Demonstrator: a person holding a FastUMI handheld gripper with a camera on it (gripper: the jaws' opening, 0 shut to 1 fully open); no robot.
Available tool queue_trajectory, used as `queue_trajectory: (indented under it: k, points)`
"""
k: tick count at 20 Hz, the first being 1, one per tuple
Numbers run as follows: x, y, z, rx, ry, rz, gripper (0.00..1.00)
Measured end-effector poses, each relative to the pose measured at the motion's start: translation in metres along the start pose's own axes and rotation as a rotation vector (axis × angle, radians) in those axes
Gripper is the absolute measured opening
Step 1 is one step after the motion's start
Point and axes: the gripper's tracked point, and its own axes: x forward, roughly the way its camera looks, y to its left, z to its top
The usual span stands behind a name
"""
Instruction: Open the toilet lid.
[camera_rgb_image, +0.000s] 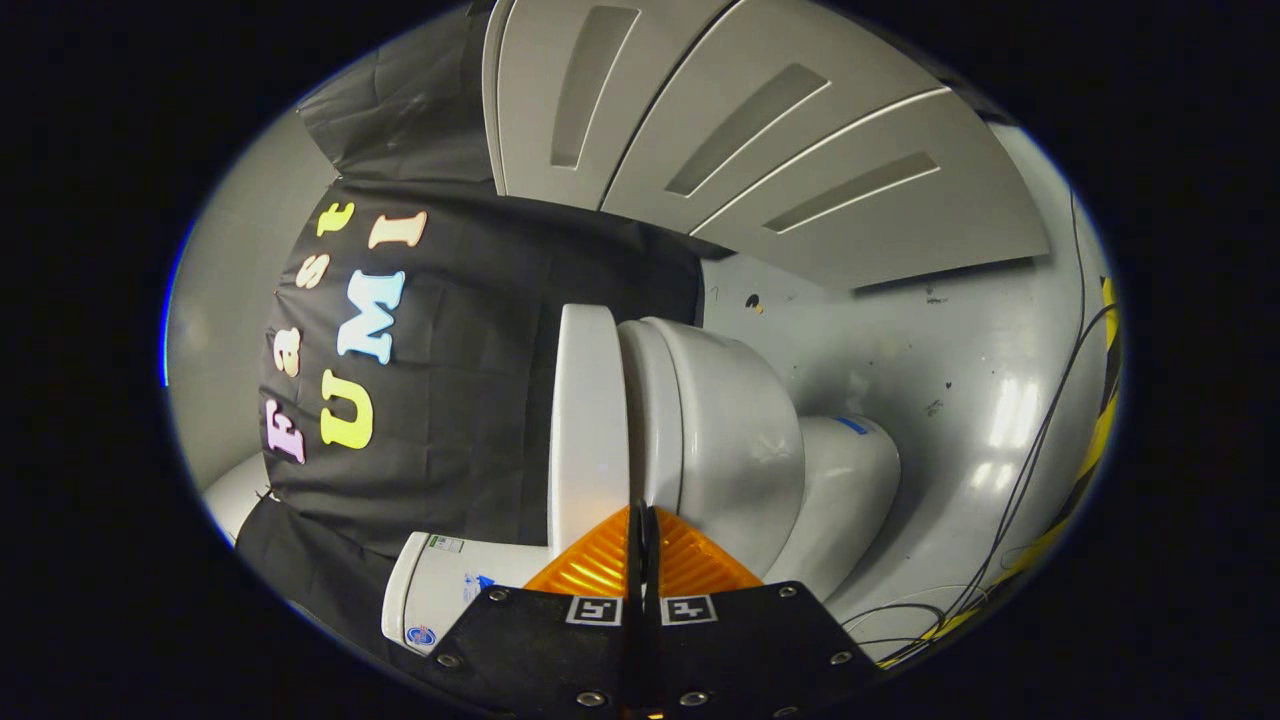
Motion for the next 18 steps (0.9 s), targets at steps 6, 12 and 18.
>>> queue_trajectory:
  k: [6,12,18]
  points:
    - [0.000,0.003,-0.001,-0.046,0.010,-0.025,0.00]
    - [-0.004,0.012,0.000,-0.081,0.010,-0.041,0.00]
    - [-0.009,0.030,0.004,-0.132,0.001,-0.042,0.00]
